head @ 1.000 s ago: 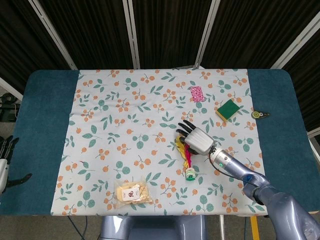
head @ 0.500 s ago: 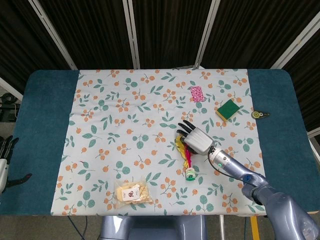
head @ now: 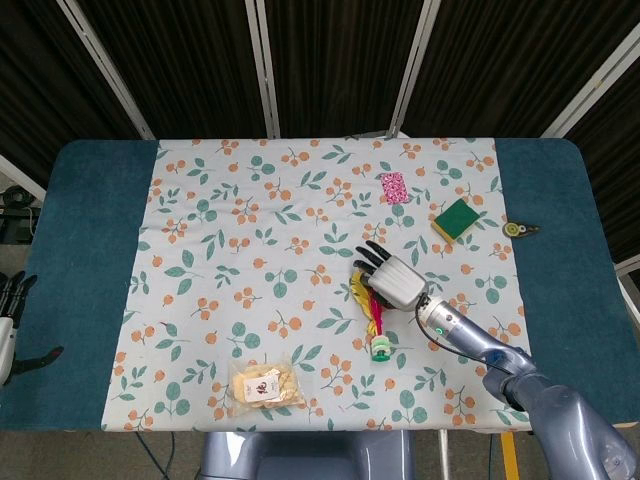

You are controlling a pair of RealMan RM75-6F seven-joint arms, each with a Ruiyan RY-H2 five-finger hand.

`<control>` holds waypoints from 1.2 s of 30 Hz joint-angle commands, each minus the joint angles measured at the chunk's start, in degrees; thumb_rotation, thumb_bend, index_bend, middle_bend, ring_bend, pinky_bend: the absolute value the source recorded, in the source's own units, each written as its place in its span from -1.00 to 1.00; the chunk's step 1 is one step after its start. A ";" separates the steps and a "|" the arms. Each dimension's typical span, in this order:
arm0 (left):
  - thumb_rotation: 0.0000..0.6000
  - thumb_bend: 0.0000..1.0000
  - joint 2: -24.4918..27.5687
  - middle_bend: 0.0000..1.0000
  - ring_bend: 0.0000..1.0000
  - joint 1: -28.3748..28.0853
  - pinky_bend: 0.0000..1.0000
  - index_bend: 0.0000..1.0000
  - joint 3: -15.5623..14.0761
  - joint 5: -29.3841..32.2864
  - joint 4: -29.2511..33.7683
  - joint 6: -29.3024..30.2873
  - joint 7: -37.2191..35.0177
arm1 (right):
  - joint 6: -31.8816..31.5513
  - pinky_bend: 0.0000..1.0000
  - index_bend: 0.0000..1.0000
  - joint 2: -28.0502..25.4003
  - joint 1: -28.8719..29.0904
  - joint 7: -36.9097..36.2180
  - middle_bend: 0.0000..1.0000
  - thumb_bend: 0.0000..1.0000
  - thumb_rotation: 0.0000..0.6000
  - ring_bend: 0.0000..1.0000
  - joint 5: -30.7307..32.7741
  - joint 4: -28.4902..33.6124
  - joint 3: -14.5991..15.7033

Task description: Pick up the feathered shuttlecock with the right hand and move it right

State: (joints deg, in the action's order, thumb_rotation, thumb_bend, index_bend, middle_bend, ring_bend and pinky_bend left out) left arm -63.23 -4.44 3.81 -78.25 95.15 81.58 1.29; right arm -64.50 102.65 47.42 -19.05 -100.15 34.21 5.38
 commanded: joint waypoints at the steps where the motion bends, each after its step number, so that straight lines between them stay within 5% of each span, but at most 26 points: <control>1: 1.00 -0.78 -0.01 -1.00 -1.00 0.00 -1.00 -1.00 0.00 0.00 -0.02 0.00 0.02 | -0.21 -1.00 0.20 -0.20 0.14 0.16 -0.59 -0.20 1.00 -1.00 0.05 0.28 -0.12; 16: 1.00 -0.77 -0.06 -1.00 -1.00 0.12 -1.00 -1.00 -0.06 -0.27 0.00 0.33 -0.17 | -4.00 -1.00 0.23 -6.82 1.40 4.57 -0.59 -0.20 1.00 -1.00 0.62 7.36 -2.56; 36: 1.00 -0.77 -0.27 -1.00 -1.00 0.58 -1.00 -1.00 -0.29 -1.99 0.24 1.96 -0.76 | -8.57 -1.00 0.25 -27.60 -2.76 20.40 -0.58 -0.20 1.00 -1.00 3.50 33.48 -6.16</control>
State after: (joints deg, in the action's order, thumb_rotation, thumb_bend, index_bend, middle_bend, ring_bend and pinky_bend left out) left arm -63.45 -3.89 3.50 -80.13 95.44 83.42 0.56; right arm -72.66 76.54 45.69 -0.38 -97.31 65.63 -0.31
